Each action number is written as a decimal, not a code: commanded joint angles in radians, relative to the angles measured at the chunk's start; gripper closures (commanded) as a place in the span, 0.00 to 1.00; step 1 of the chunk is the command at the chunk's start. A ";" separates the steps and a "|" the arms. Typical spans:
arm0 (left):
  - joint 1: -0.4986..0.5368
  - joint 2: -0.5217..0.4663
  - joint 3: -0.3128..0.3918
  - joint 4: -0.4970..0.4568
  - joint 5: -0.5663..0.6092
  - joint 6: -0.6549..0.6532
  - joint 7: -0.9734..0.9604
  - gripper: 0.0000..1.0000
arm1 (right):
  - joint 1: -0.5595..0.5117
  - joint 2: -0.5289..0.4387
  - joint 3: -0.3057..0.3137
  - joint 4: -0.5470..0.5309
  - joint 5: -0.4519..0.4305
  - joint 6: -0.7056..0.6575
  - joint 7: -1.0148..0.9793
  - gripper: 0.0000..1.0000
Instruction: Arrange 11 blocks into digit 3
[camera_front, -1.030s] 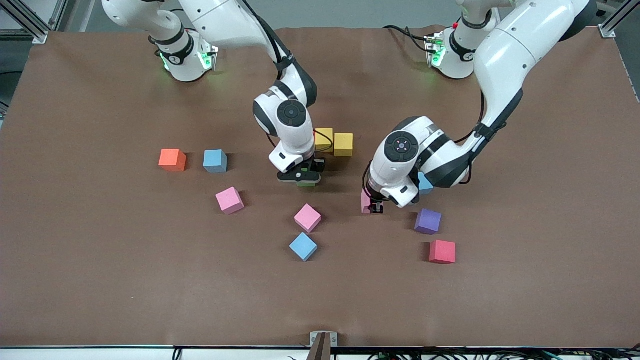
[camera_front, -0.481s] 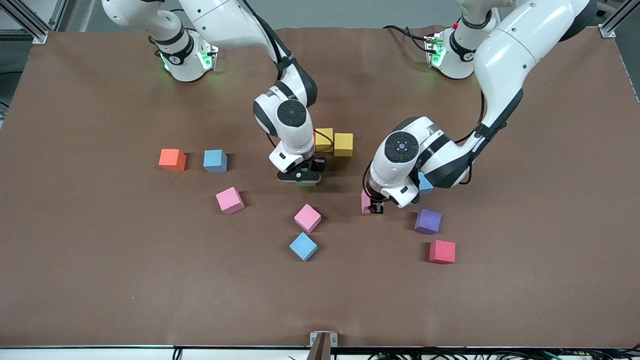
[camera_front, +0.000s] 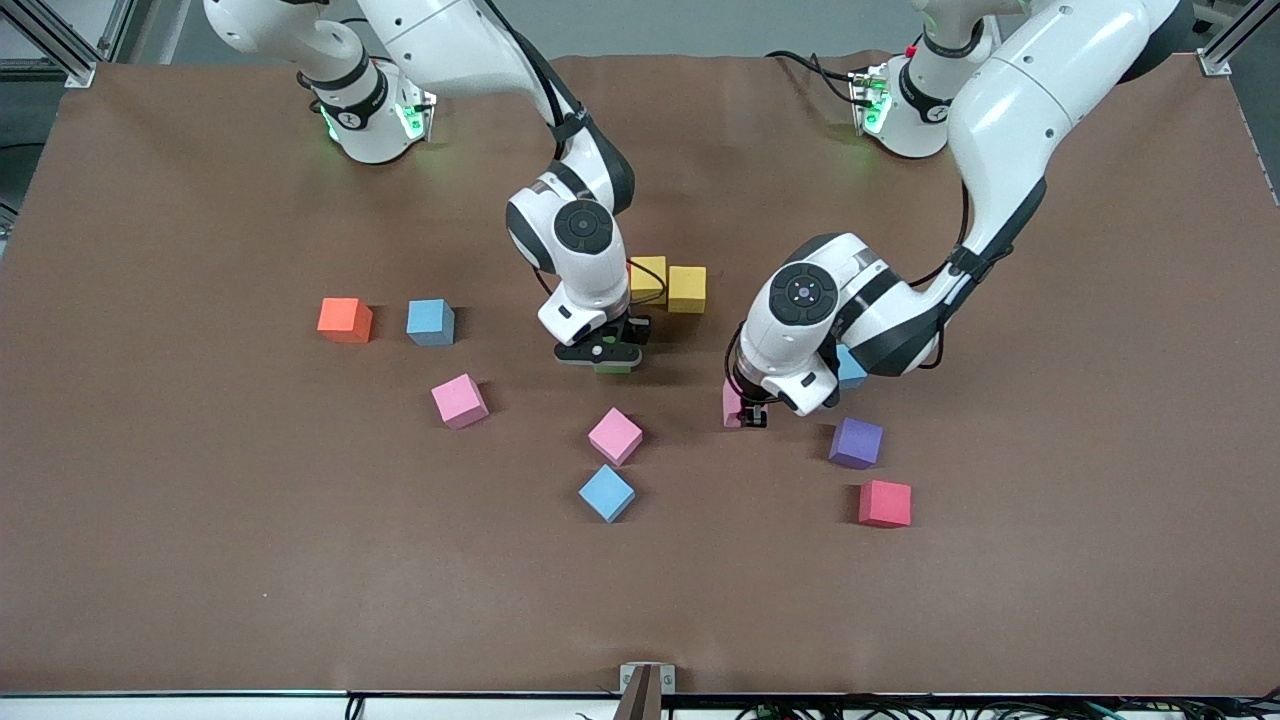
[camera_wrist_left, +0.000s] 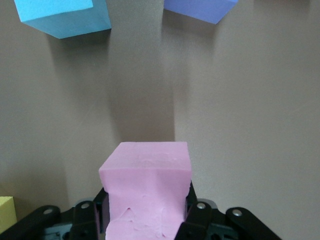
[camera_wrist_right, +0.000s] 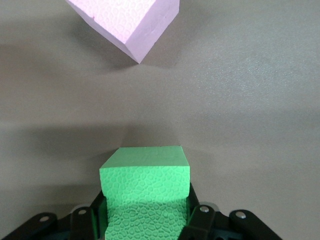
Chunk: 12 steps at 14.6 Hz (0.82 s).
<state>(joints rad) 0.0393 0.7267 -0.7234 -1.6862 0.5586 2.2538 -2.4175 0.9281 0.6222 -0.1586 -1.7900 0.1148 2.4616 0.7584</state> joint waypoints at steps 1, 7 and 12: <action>-0.009 0.007 0.004 0.017 0.003 -0.005 -0.005 0.62 | -0.014 0.002 0.016 -0.020 -0.001 -0.004 0.009 0.00; -0.009 0.007 0.004 0.017 0.003 -0.005 -0.005 0.62 | -0.020 -0.012 0.016 -0.015 -0.001 -0.019 -0.007 0.00; -0.010 0.007 0.004 0.017 0.001 -0.005 -0.008 0.62 | -0.038 -0.073 0.017 0.004 0.026 -0.085 -0.008 0.00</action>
<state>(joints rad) 0.0393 0.7268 -0.7233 -1.6859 0.5586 2.2538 -2.4175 0.9205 0.6025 -0.1586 -1.7808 0.1209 2.4241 0.7589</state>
